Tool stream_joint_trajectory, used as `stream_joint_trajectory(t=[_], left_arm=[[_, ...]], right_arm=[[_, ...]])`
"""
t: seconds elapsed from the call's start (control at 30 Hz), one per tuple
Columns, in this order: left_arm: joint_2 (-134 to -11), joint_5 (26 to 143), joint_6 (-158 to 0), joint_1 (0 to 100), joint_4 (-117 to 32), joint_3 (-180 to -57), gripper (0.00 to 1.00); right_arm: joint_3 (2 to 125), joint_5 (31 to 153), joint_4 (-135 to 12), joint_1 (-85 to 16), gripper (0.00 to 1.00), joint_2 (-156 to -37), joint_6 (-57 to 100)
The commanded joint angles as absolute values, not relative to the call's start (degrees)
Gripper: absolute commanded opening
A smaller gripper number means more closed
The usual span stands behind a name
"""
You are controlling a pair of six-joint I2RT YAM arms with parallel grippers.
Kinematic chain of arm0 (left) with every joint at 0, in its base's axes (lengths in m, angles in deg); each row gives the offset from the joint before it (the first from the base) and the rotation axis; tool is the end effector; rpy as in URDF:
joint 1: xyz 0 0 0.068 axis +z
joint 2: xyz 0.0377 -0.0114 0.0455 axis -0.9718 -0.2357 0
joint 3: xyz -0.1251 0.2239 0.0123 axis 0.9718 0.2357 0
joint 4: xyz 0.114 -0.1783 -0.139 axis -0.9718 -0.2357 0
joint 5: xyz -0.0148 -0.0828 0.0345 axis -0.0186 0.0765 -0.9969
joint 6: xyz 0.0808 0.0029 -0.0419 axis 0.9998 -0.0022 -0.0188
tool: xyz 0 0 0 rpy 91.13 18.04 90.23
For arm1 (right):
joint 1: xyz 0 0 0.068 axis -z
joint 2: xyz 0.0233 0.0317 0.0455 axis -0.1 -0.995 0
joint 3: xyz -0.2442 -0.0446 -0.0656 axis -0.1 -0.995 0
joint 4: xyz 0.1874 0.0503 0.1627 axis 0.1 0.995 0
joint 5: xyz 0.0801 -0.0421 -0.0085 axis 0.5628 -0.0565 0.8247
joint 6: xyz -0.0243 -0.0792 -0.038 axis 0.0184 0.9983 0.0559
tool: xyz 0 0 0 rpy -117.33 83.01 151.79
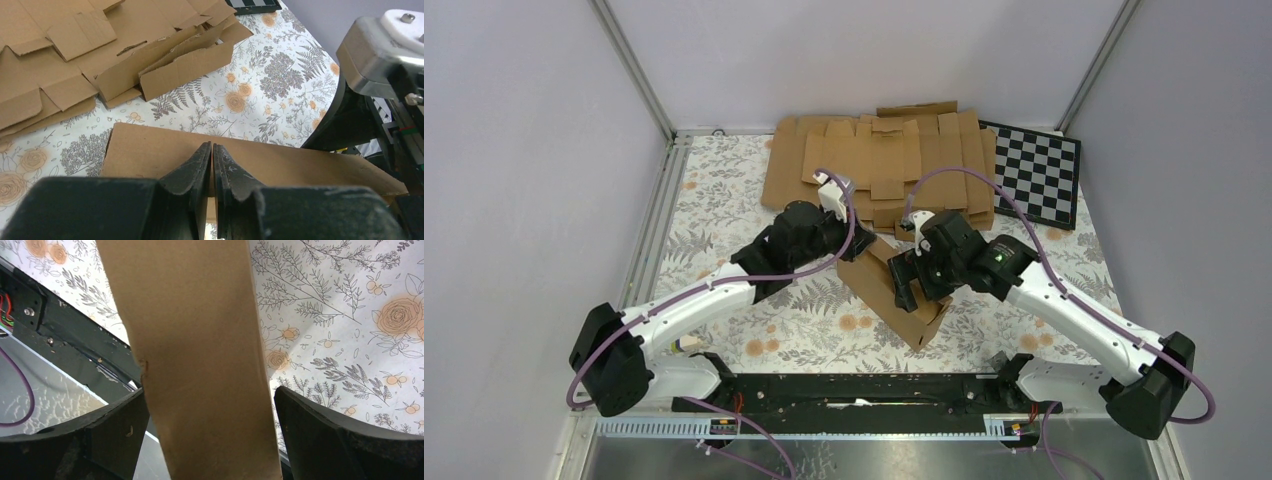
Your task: Fold the paper box
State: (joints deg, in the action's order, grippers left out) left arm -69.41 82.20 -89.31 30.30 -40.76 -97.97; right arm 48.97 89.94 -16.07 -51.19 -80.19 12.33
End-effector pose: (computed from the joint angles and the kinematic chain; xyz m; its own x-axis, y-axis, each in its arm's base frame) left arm 0.2266 -0.2475 0.2781 -0.4764 -0.0364 -0.8785 0.6558 0.6507 -0.3827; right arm 0.1730 0.1872 0.2642 -0.7189 -0.3449 -0.6036 -0.5802 0.7758 0.2478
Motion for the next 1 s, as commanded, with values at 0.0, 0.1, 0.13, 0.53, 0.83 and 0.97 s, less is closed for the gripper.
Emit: stream_joint_trajectory(t=[0.0,0.1,0.13,0.53,0.83,0.97], left_arm=[[-67.9,81.1,-90.6,30.4,-40.7,-94.6,0.14],[-67.9,81.2,-91.0,30.3,-40.5,-92.9,0.14],[-67.9,81.5,-91.2,30.4,-40.3,-92.4,0.14],[-68.9,82.5,-90.8,30.4,-42.0,-91.6,0.15],[-67.7,81.4,-89.7,30.4,-43.4,-92.1,0.15],[-67.7,81.6,-89.2,30.4,-43.8,-92.5,0.15]], right_arm=[[50.7,91.1,-14.2,-51.8,1.0,-80.2,15.3],[51.5,92.4,-13.4,-51.9,1.0,-80.6,15.8],[52.2,93.5,-13.2,-51.9,1.0,-80.6,15.8],[64.5,88.9,-6.0,-51.9,0.98,-75.3,16.1],[58.6,92.8,-1.1,-51.9,0.53,-72.1,13.0],[59.6,89.2,-1.5,-51.8,0.43,-69.7,12.3]])
